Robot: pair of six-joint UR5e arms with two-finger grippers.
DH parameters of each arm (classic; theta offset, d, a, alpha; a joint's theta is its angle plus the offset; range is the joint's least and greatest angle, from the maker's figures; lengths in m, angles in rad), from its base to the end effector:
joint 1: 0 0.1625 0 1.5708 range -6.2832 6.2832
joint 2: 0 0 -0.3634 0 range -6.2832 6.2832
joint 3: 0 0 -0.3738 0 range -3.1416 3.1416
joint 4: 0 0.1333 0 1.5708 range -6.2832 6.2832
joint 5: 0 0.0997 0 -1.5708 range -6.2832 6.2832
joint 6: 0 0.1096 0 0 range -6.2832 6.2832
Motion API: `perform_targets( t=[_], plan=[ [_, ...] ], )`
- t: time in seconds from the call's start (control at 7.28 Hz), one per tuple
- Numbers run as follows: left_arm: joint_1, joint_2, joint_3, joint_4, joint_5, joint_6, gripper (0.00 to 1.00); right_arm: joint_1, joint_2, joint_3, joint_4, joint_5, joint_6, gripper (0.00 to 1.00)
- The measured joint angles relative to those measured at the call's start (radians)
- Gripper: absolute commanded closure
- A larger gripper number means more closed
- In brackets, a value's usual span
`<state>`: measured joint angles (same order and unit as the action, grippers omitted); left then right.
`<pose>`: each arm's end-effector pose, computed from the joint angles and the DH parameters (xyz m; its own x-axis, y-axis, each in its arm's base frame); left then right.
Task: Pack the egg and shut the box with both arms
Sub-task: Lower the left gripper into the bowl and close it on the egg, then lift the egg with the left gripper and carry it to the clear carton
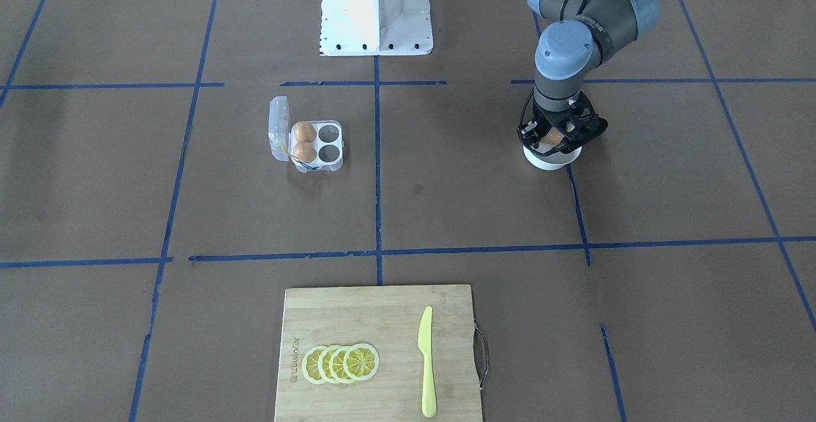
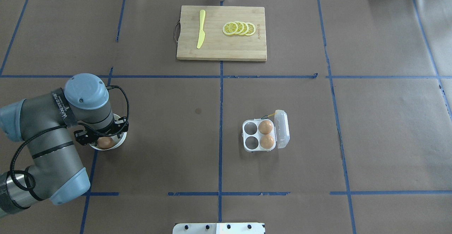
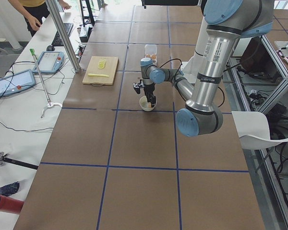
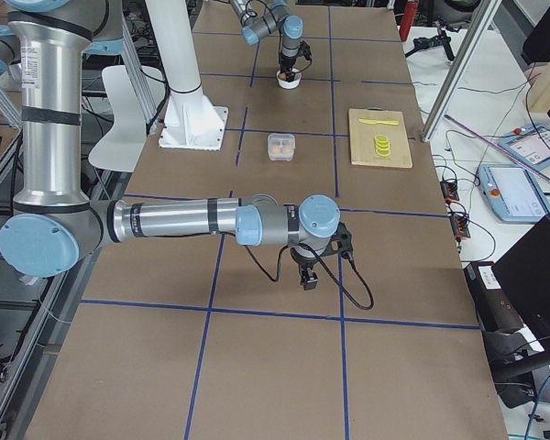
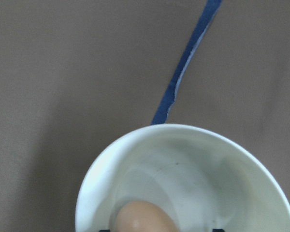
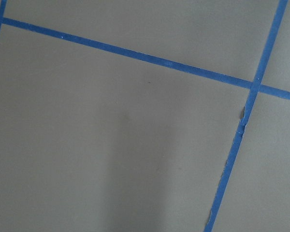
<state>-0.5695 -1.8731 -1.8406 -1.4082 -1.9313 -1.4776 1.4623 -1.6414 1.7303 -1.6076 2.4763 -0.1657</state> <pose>0.4162 -0.3788 0.3614 0.8051 -0.4121 -0.4265 0.3127 0.9061 -0.2851 -0.0019 -0.4522 0.5542 0.5830 -0.2698 0.7663 0.2071 0.9614 0.1809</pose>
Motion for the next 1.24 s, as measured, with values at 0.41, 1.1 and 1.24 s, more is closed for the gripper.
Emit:
perform_targets(
  t=[0.41, 1.1, 1.24],
  plan=[
    [0.000, 0.000, 0.001, -0.001, 0.000, 0.004, 0.76, 0.000, 0.000, -0.001, 0.000, 0.000, 0.000, 0.00],
    [-0.004, -0.001, -0.008, 0.004, 0.000, 0.011, 1.00, 0.000, 0.001, -0.001, 0.000, 0.000, 0.000, 0.00],
    [-0.010, -0.004, -0.015, 0.014, 0.001, 0.018, 1.00, 0.000, 0.003, -0.001, 0.000, 0.000, 0.000, 0.00]
  ],
)
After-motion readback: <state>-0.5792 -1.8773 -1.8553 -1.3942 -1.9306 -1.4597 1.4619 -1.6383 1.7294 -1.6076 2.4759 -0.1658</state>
